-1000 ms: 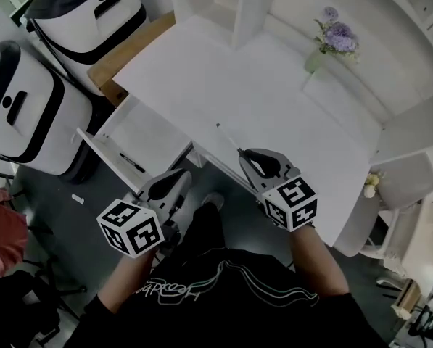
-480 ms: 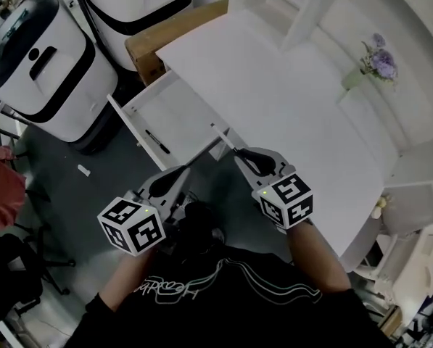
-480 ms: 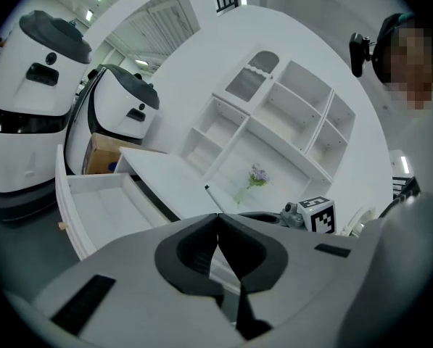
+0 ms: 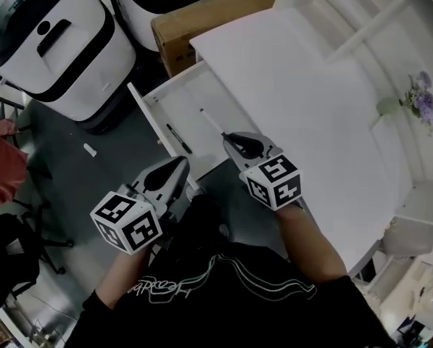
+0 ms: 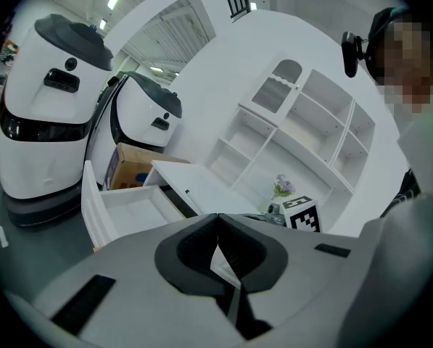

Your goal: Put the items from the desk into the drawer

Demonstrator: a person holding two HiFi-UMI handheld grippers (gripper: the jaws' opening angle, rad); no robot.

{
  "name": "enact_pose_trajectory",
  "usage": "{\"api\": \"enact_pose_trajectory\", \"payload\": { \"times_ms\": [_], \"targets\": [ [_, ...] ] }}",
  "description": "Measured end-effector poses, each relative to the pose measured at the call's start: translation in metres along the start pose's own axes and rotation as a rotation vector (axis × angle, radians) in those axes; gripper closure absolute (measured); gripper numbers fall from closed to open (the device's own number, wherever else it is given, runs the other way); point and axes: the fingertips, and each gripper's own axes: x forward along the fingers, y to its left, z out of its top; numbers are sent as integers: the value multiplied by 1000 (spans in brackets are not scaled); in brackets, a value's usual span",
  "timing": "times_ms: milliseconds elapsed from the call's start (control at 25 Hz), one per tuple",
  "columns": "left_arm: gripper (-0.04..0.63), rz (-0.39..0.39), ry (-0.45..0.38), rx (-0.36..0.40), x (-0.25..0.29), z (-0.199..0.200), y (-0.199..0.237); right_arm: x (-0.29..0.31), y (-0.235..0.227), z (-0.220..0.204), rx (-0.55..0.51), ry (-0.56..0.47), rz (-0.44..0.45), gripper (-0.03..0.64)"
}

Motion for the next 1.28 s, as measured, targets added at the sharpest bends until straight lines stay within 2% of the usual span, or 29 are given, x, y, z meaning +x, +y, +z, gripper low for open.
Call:
{"api": "enact_pose_trajectory", "payload": {
  "times_ms": [320, 640, 880, 1160, 1200, 1280],
  "targets": [
    [575, 47, 6, -36, 7, 11, 56, 100, -19, -18, 16, 96, 56, 540],
    [575, 124, 9, -95, 2, 15, 109, 185, -39, -73, -38, 286, 78, 540],
    [575, 205, 3, -123, -8, 13, 145, 231, -47, -114, -91, 423, 82, 540],
    [575, 244, 1, -161, -15, 9, 168, 264, -48, -140, -148, 514, 124, 540],
    [575, 246, 0, -165, -17, 8, 169, 266, -47, -141, -146, 523, 125, 535],
    [575, 249, 0, -166, -20, 7, 171, 264, -45, -143, -115, 542, 127, 460]
  ]
}}
